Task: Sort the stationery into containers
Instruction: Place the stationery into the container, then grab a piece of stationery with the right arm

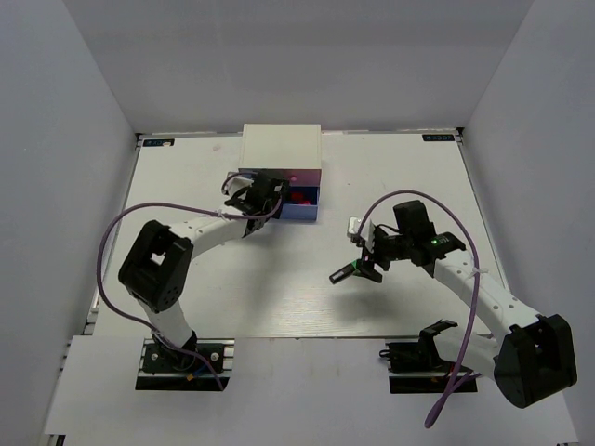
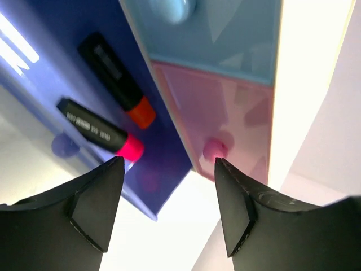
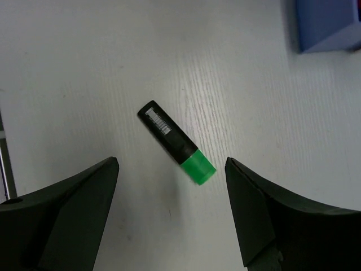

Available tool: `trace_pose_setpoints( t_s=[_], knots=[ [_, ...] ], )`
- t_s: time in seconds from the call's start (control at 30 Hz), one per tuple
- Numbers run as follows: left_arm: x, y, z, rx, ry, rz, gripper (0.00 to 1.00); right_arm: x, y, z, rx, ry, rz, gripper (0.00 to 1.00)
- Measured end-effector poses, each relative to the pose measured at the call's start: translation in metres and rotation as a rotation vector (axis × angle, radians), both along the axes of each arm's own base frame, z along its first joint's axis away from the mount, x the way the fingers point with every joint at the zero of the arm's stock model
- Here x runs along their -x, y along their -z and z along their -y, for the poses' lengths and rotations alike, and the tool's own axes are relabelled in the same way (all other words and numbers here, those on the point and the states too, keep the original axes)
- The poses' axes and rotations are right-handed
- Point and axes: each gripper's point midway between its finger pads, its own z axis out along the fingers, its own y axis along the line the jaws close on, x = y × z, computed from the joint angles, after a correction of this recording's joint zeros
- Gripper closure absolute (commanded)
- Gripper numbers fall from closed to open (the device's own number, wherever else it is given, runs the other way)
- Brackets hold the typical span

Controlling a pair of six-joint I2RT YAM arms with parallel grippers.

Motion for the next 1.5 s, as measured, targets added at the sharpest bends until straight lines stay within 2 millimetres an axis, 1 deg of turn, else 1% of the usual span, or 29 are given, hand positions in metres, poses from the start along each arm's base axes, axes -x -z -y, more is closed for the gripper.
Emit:
trace_pose_setpoints(
  t_s=[0.03,0.07,0.1,0.13,0.17,0.2,0.23,0.27,0.3,0.33,0.4,0.43,0.47,0.5,0.57,0.6,0.63,0.67,0.73,0.77,0.83,0.93,1.0,1.03,1.17,1.3,1.43,1.47,1.5],
  knots=[
    [0.003,-0.002,0.0,0.008,0.01,0.004,0.26,0.004,0.001,-0.001,0.001,-0.033,0.004,0.18],
    [0.007,-0.004,0.001,0.02,0.02,0.01,0.28,0.008,0.001,-0.002,0.001,-0.071,0.012,0.2],
    [0.012,-0.008,0.001,0.031,0.034,0.013,0.33,0.011,0.002,-0.002,0.002,-0.103,0.02,0.22],
    [0.017,-0.012,0.001,0.042,0.047,0.021,0.36,0.014,0.003,-0.003,0.002,-0.129,0.029,0.24],
    [0.022,-0.018,0.001,0.054,0.06,0.033,0.39,0.016,0.003,-0.003,0.004,-0.157,0.039,0.32],
    [0.025,-0.022,0.002,0.063,0.074,0.044,0.45,0.017,0.005,-0.004,0.006,-0.183,0.049,0.35],
    [0.033,-0.027,0.0,0.072,0.089,0.053,0.48,0.019,0.007,-0.004,0.008,-0.21,0.054,0.38],
    [0.039,-0.032,-0.002,0.076,0.104,0.063,0.51,0.021,0.011,-0.005,0.014,-0.235,0.053,0.48],
    [0.045,-0.037,-0.004,0.079,0.118,0.072,0.55,0.022,0.015,-0.005,0.021,-0.261,0.049,0.53],
    [0.053,-0.041,-0.007,0.081,0.137,0.084,0.65,0.024,0.02,-0.005,0.029,-0.283,0.04,0.56],
    [0.07,-0.046,-0.014,0.079,0.166,0.097,0.77,0.027,0.033,-0.003,0.052,-0.325,0.018,0.54],
    [0.082,-0.047,-0.02,0.071,0.183,0.105,0.82,0.029,0.039,-0.003,0.063,-0.347,0.007,0.51],
    [0.091,-0.048,-0.026,0.067,0.193,0.11,0.82,0.029,0.043,-0.003,0.074,-0.363,-0.001,0.47],
    [0.102,-0.047,-0.032,0.058,0.208,0.114,0.8,0.028,0.047,-0.003,0.086,-0.378,-0.002,0.4],
    [0.124,-0.042,-0.045,0.038,0.23,0.122,0.65,0.025,0.052,-0.004,0.105,-0.402,0.002,0.37],
    [0.135,-0.037,-0.052,0.029,0.239,0.123,0.57,0.023,0.054,-0.005,0.116,-0.412,0.007,0.34],
    [0.145,-0.032,-0.059,0.018,0.247,0.121,0.42,0.021,0.055,-0.006,0.127,-0.421,0.012,0.33],
    [0.154,-0.027,-0.065,0.003,0.258,0.117,0.37,0.019,0.057,-0.007,0.139,-0.429,0.017,0.33],
    [0.169,-0.019,-0.073,-0.003,0.274,0.114,0.32,0.014,0.059,-0.009,0.16,-0.439,0.025,0.31],
    [0.176,-0.016,-0.075,-0.003,0.286,0.112,0.31,0.011,0.061,-0.01,0.17,-0.443,0.028,0.31],
    [0.189,-0.008,-0.08,-0.003,0.308,0.111,0.31,0.006,0.063,-0.012,0.192,-0.449,0.038,0.31],
    [0.205,-0.001,-0.086,0.001,0.333,0.112,0.29,-0.001,0.068,-0.015,0.224,-0.458,0.046,0.31],
    [0.211,0.0,-0.089,0.003,0.341,0.114,0.27,-0.002,0.074,-0.016,0.25,-0.473,0.05,0.32],
    [0.214,-0.003,-0.091,0.005,0.341,0.122,0.27,-0.002,0.077,-0.015,0.263,-0.48,0.047,0.34],
    [0.219,-0.009,-0.096,0.009,0.337,0.143,0.27,-0.001,0.087,-0.012,0.307,-0.498,0.039,0.35],
    [0.223,-0.005,-0.099,-0.002,0.336,0.128,0.27,-0.001,0.095,-0.009,0.34,-0.506,0.028,0.37],
    [0.224,-0.001,-0.101,-0.012,0.336,0.113,0.27,-0.001,0.1,-0.009,0.353,-0.509,0.021,0.41],
    [0.225,0.0,-0.101,-0.013,0.337,0.11,0.27,-0.003,0.1,-0.01,0.356,-0.509,0.025,0.45],
    [0.225,0.0,-0.101,-0.014,0.337,0.108,0.27,-0.003,0.1,-0.01,0.358,-0.511,0.025,0.47]
  ],
)
